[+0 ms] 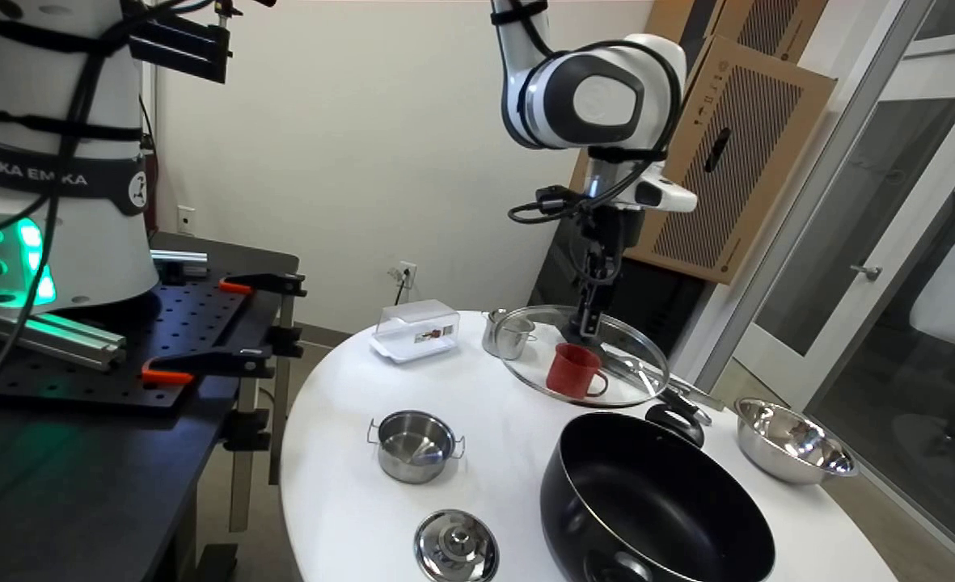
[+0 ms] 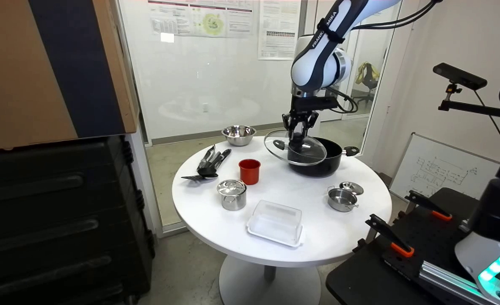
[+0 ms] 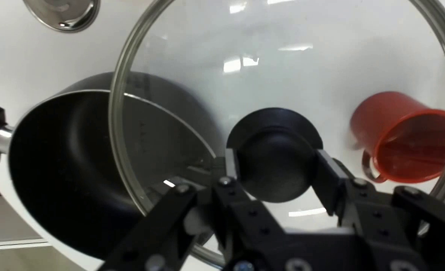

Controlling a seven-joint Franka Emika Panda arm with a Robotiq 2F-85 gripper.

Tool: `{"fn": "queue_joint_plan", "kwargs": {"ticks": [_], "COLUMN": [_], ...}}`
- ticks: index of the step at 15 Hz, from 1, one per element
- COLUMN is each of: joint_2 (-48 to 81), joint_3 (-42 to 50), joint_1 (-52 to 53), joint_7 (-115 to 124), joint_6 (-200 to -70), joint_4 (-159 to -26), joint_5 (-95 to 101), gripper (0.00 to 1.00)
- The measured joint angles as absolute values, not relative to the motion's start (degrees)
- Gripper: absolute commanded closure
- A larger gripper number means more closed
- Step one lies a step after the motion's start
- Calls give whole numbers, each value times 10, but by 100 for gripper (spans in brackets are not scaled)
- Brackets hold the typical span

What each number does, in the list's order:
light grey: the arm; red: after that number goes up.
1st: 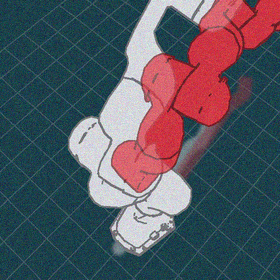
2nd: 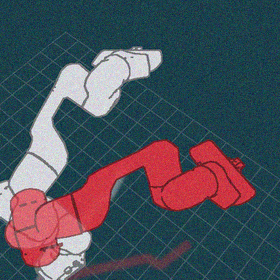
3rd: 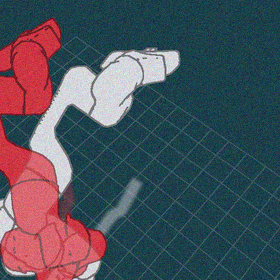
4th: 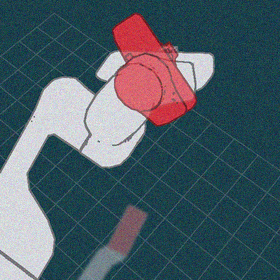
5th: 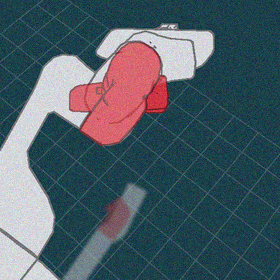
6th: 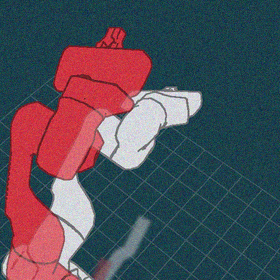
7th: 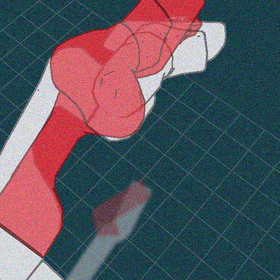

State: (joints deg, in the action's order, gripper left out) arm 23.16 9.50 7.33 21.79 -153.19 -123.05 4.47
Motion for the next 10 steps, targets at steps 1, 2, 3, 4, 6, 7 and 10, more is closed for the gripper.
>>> {"fn": "queue_joint_plan", "kwargs": {"ticks": [1,2,3,4,6,7,10], "joint_2": [232,234,239,248,274,291,343], "joint_3": [101,107,111,116,124,128,133], "joint_1": [64,53,40,27,3,-8,-35], "joint_7": [225,231,237,243,262,272,298], "joint_6": [-1513,-1491,-1467,-1443,-1399,-1379,-1328], "joint_4": [-1216,-1199,-1179,-1158,-1112,-1089,-1021], "joint_5": [43,40,35,31,23,20,6], "gripper": [75,75,75,75,75,75,75]}}
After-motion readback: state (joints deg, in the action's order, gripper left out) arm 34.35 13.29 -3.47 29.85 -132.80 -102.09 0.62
